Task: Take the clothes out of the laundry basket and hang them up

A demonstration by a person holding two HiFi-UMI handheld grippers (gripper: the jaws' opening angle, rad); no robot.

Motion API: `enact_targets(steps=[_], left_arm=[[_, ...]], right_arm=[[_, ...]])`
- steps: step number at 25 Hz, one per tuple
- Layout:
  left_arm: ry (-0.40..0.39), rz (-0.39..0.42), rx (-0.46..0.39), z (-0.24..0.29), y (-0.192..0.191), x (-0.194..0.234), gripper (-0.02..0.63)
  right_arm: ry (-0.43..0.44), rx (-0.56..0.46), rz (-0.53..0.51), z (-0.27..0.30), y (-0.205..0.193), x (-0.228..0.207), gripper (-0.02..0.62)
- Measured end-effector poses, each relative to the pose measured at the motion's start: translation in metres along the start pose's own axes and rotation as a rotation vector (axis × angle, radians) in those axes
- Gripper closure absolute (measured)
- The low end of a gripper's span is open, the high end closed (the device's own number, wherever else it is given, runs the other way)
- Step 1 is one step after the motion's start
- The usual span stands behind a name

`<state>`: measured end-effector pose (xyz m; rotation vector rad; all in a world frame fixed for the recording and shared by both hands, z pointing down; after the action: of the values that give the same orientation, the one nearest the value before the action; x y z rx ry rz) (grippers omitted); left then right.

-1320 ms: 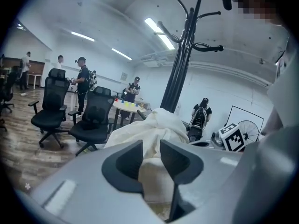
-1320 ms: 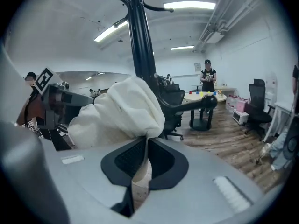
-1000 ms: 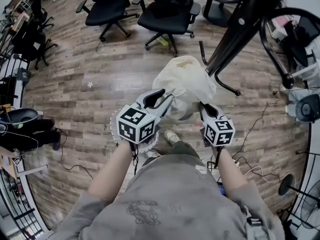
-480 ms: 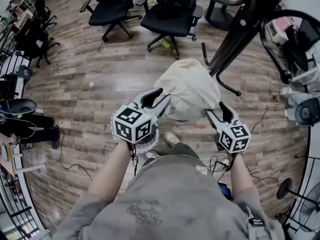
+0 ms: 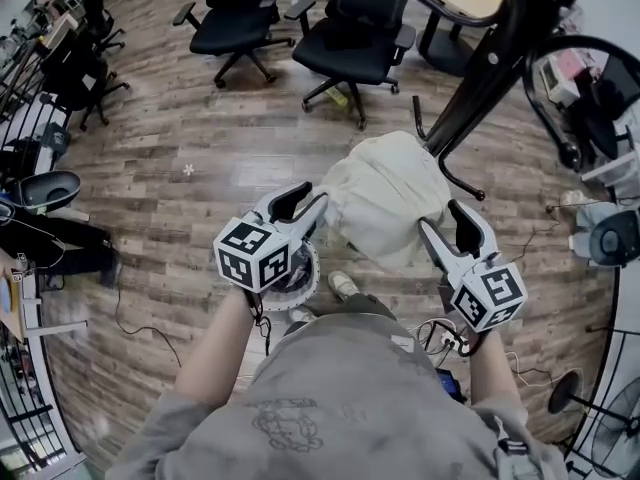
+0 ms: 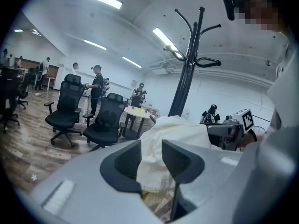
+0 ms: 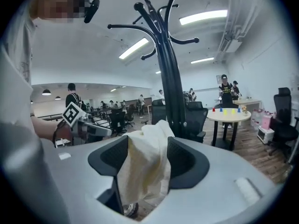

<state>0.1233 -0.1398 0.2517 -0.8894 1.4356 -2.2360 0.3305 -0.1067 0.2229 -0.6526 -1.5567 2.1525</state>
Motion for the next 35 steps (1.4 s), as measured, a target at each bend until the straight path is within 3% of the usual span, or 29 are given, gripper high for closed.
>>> enact_targets(steps=[9, 14, 25, 30, 35], left_arm=[[0.042, -0.002, -0.03, -0.022, 0.004, 0.005, 0.469], [0.103, 0.001, -0.081, -0.05, 0.013, 0.013, 0.469], [0.329, 0.095, -0.178, -0.147, 0.043, 0.032, 0.474], [0.464, 0.087, -0.221, -0.204, 0.049, 0.045, 0.474], [0.606, 0.053, -0.251, -0.259, 0.029, 0.05, 0.474]], right_arm=[[0.078, -0.086, -0.054, 0.025, 0.04, 0.032, 0.311], [0.166, -0.145, -0.064, 0.034, 0.064, 0.061, 0.333], [0.403, -0.238, -0.098, 0.07, 0.12, 0.137, 0.356], [0.525, -0.233, -0.1, 0.092, 0.126, 0.175, 0.356], [0.657, -0.221, -0.113, 0.106, 0.116, 0.218, 0.356]])
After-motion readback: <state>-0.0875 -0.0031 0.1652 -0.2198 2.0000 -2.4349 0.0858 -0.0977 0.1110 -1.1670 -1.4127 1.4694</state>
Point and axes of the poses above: the fingertips, and each gripper's own axes: z forward along the fingers, x to its left, y out of its top, the point moved 1 cm from there along -z, backward along the fingers, and after that the axes turned 2 degrees about -x, right-handed, at the moved point
